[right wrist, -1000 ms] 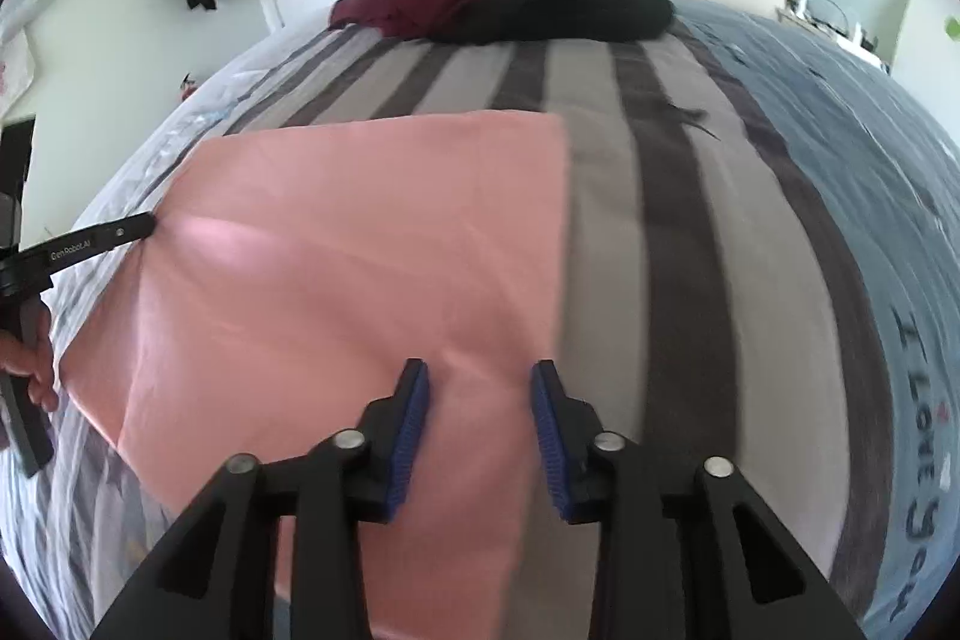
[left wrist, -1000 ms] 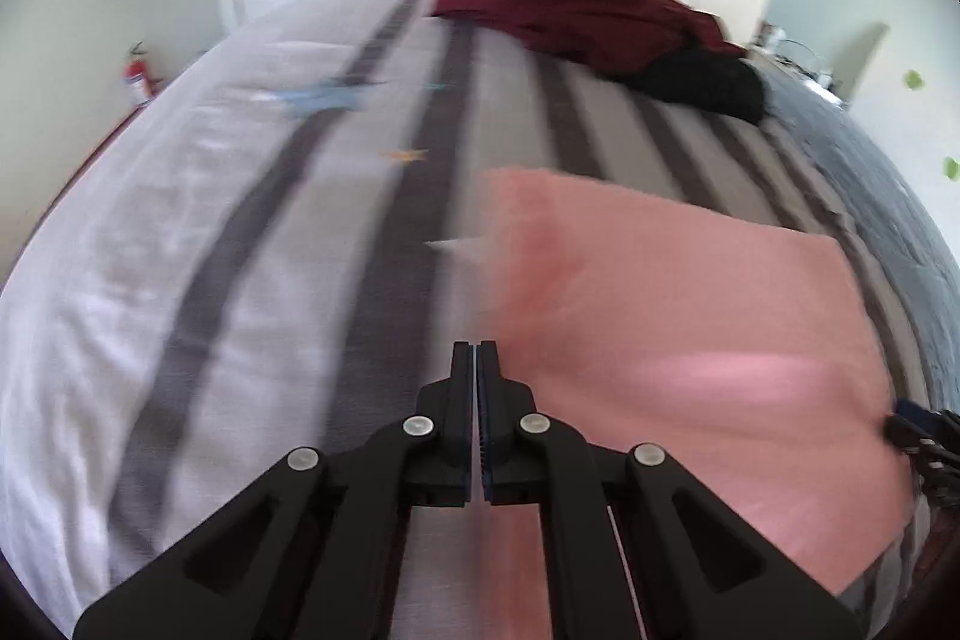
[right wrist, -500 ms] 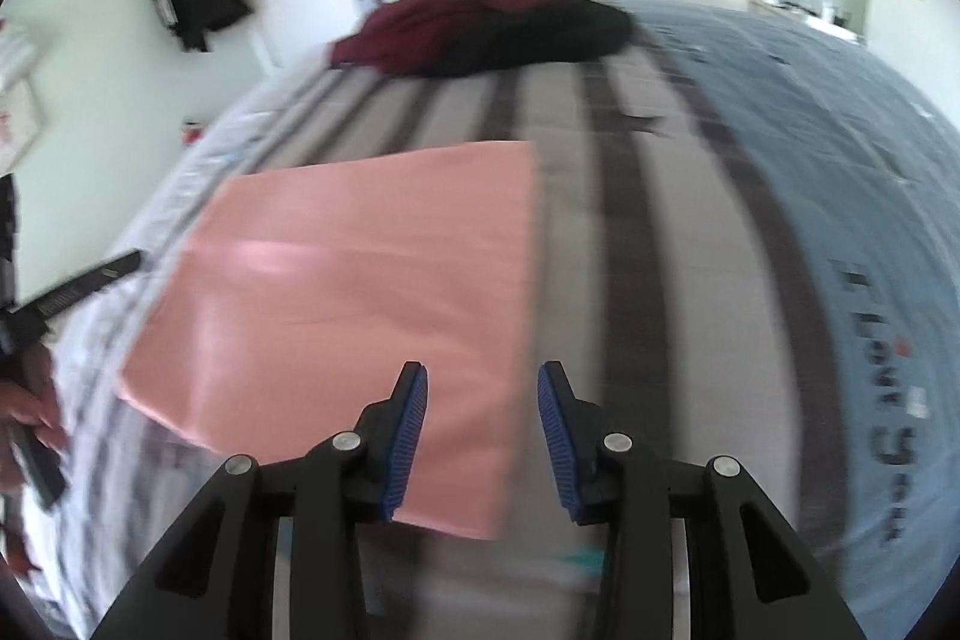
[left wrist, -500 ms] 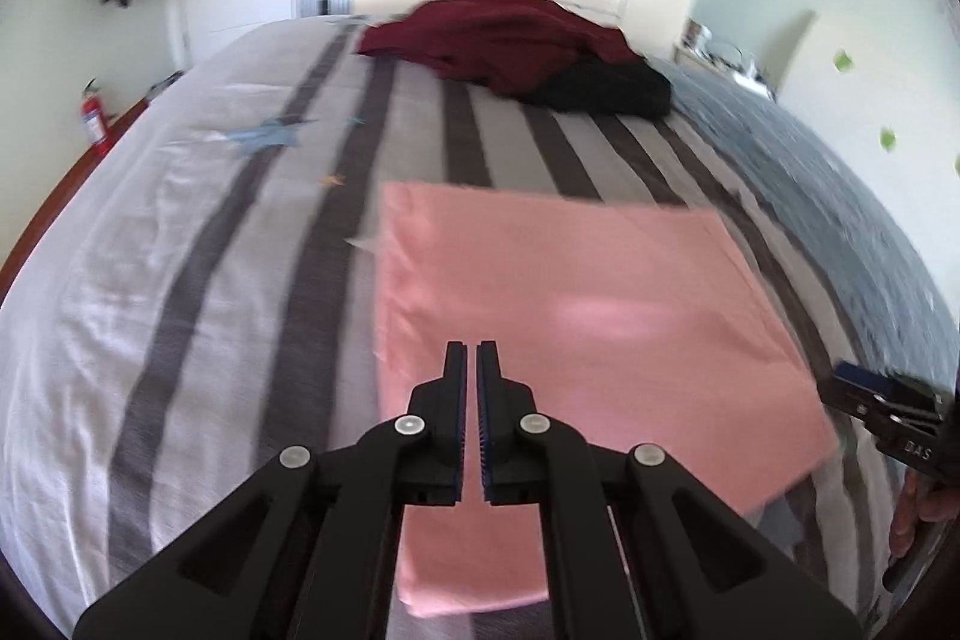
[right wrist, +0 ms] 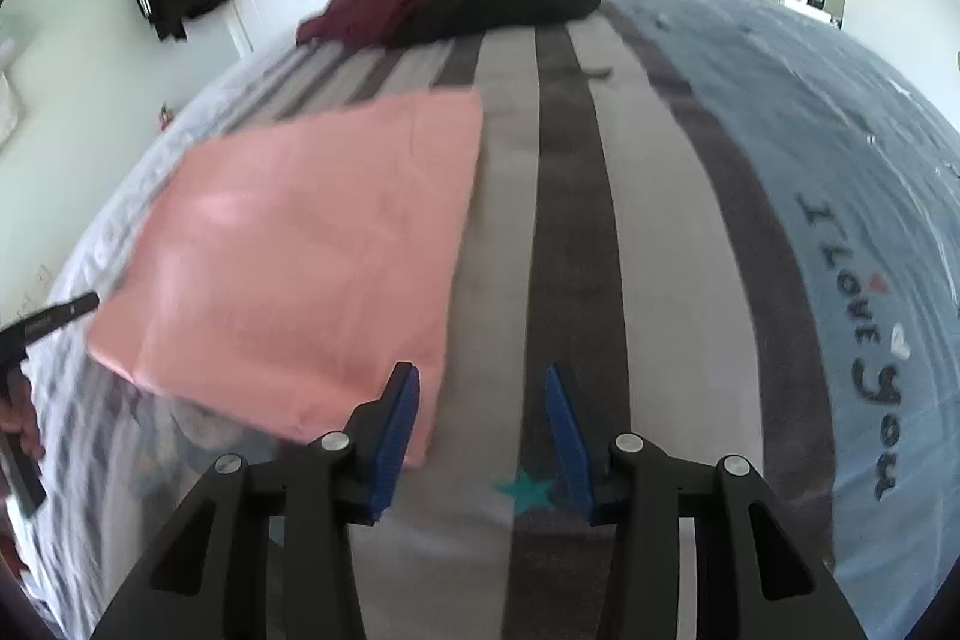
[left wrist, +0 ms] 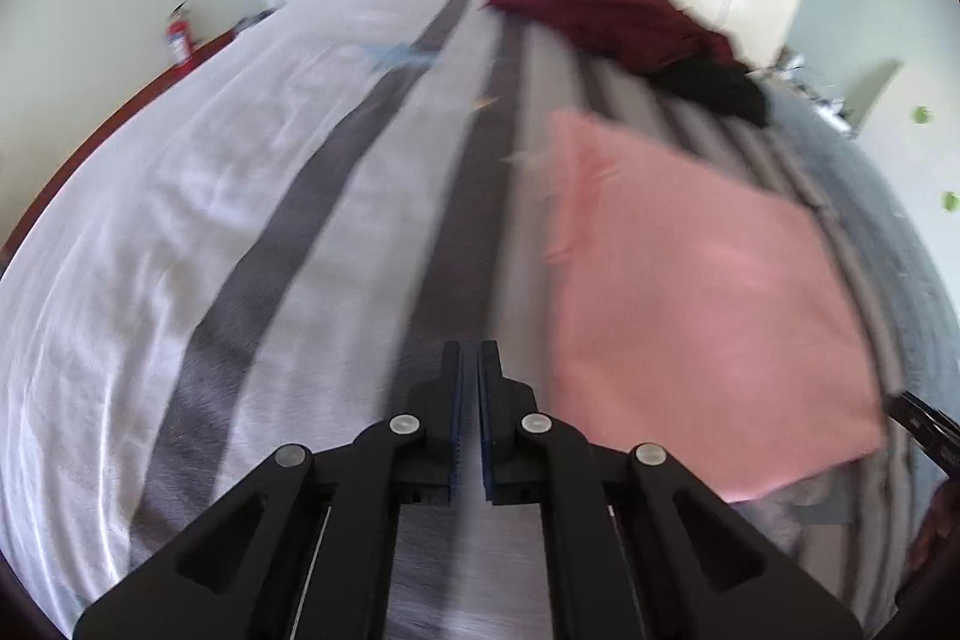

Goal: Fold clothes

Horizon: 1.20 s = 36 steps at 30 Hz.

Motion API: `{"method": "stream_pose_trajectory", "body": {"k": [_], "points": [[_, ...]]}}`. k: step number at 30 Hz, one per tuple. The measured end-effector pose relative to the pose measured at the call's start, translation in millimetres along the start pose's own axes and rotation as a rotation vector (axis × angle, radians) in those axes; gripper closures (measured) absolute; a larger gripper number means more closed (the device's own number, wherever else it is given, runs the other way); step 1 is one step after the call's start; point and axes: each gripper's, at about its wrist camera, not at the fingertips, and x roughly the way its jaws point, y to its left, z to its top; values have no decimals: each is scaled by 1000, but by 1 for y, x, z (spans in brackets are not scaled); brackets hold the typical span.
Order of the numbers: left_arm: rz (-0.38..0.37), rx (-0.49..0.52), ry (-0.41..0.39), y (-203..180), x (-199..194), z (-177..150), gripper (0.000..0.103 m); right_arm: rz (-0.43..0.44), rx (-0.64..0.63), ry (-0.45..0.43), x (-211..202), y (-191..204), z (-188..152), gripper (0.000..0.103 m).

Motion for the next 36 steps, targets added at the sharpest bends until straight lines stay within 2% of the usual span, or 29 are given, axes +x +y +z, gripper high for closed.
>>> {"method": "stream_pose_trajectory", "body": {"k": [3, 5, 7, 9, 10, 11, 13, 16, 20, 23, 27, 30, 33, 35, 36], "points": [[-73, 62, -18, -31, -5, -3, 100, 40, -18, -27, -3, 13, 9, 63], [-73, 98, -1, -43, 3, -9, 100, 52, -37, -19, 2, 21, 7, 63], [-32, 111, 27, -43, 14, -21, 100, 49, -47, 0, 9, 23, 2, 63], [18, 72, 65, -21, 24, -35, 101, 29, -41, 33, 16, 14, -11, 64], [45, 52, 61, -10, 24, -38, 101, 18, -38, 51, 20, 9, -17, 65], [103, 40, 63, -1, 22, -40, 101, 22, -24, 54, 20, 1, -24, 66], [149, -28, 63, 20, 18, -40, 101, 22, -20, 56, 15, -5, -23, 66], [174, -100, 23, 37, 8, -23, 101, 1, -12, 55, 9, -10, -16, 66], [82, -42, -65, 13, 11, 22, 100, -14, 33, -38, -1, -19, 28, 66], [-13, 4, -82, -10, 39, 62, 98, -7, 12, -95, 19, -17, 68, 64], [-44, 80, -63, -43, 90, 99, 98, 19, -28, -123, 62, -2, 108, 64], [-39, 108, -21, -50, 125, 107, 98, 27, -50, -117, 95, 10, 129, 65], [0, 99, 27, -38, 157, 107, 98, 23, -75, -76, 128, 15, 137, 64], [22, 71, 9, -25, 163, 104, 95, 3, -84, -44, 147, 11, 136, 65], [31, 9, 0, -11, 163, 106, 95, -5, -86, -45, 151, 8, 135, 66]]}}
